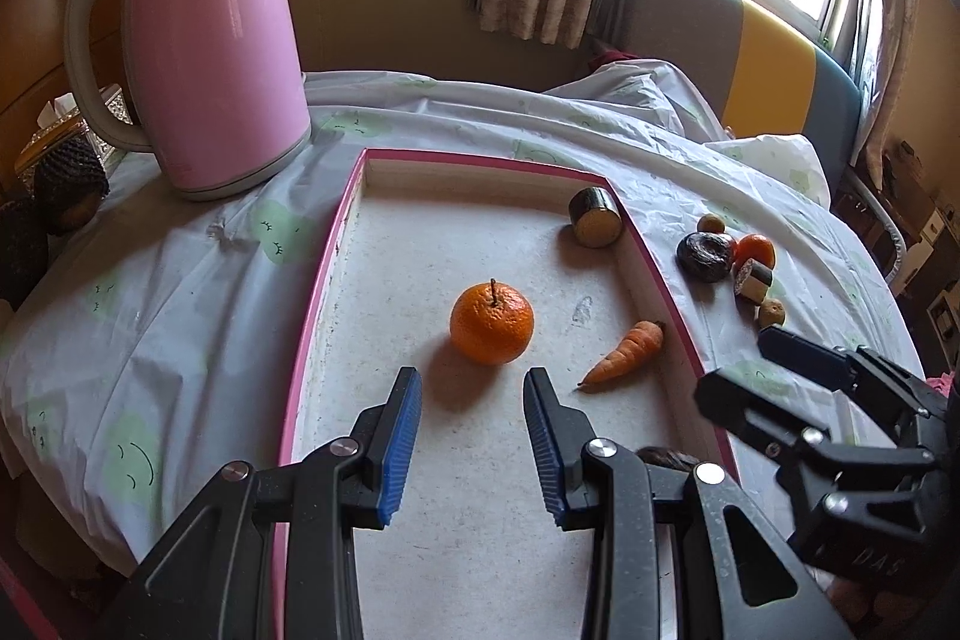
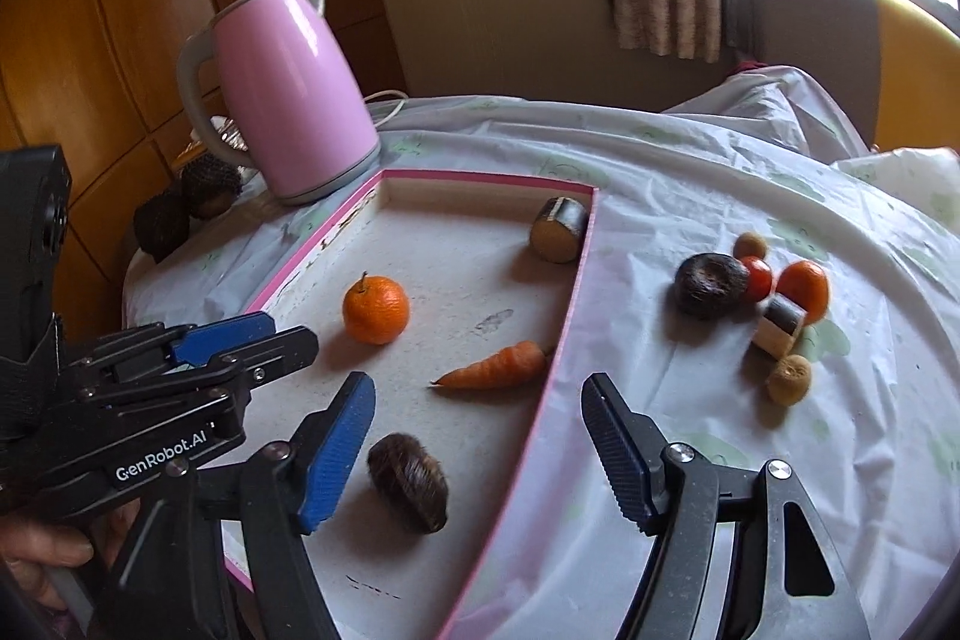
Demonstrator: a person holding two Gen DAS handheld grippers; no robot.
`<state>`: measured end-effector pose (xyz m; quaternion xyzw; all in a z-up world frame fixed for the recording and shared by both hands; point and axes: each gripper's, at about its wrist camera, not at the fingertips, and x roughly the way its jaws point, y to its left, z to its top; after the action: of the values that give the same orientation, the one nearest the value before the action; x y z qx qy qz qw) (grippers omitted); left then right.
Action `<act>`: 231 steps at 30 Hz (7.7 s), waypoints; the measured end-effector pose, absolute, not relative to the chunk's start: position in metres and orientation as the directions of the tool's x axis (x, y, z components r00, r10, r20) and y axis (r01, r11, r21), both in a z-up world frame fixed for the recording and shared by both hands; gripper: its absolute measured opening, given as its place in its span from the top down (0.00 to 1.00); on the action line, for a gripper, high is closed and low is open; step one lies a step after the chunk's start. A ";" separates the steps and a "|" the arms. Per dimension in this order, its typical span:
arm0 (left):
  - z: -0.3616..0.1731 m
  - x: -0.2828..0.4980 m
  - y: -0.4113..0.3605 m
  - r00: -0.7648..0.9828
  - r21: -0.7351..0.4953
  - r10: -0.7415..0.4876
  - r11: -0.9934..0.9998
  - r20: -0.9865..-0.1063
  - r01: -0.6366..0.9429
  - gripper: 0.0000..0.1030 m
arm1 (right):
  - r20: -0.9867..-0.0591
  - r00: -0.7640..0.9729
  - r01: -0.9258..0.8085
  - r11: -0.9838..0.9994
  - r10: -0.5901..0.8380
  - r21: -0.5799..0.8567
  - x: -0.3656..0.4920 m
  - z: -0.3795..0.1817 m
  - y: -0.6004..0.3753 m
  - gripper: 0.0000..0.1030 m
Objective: Organize fruits
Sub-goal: 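Grasp the dark round fruit with the right gripper and place it in the tray, then grasp the dark round fruit with the left gripper and lift it, then place the dark fruit in the tray with the left gripper while the right gripper places the small tan fruit, then grasp the root slice with the right gripper while the left gripper moves to the tomato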
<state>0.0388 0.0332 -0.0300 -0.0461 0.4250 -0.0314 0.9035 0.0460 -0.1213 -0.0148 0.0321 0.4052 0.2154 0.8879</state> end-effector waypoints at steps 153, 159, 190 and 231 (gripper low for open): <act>-0.025 0.034 0.039 0.615 -0.173 -0.171 0.983 -0.769 0.057 0.54 | -0.787 0.607 -0.015 0.992 0.108 0.125 0.074 -0.066 -0.255 0.74; -0.037 0.027 0.056 0.614 -0.158 -0.124 0.987 -0.780 -0.001 0.54 | -0.754 0.640 -0.052 0.988 0.146 0.148 0.053 -0.049 -0.242 0.74; -0.031 0.028 0.055 0.636 -0.146 -0.098 0.989 -0.766 -0.023 0.54 | -0.705 0.550 -0.399 0.883 0.447 0.248 0.040 -0.020 -0.086 0.69; -0.013 0.083 -0.053 0.593 -0.146 -0.267 0.958 -0.760 0.245 0.54 | -0.777 0.588 0.052 0.949 0.223 0.312 0.131 -0.066 -0.240 0.46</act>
<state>0.0830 -0.0531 -0.0131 -0.0132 0.4279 -0.1435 0.8923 0.1305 -0.2401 -0.0663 0.1525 0.4510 0.0489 0.8780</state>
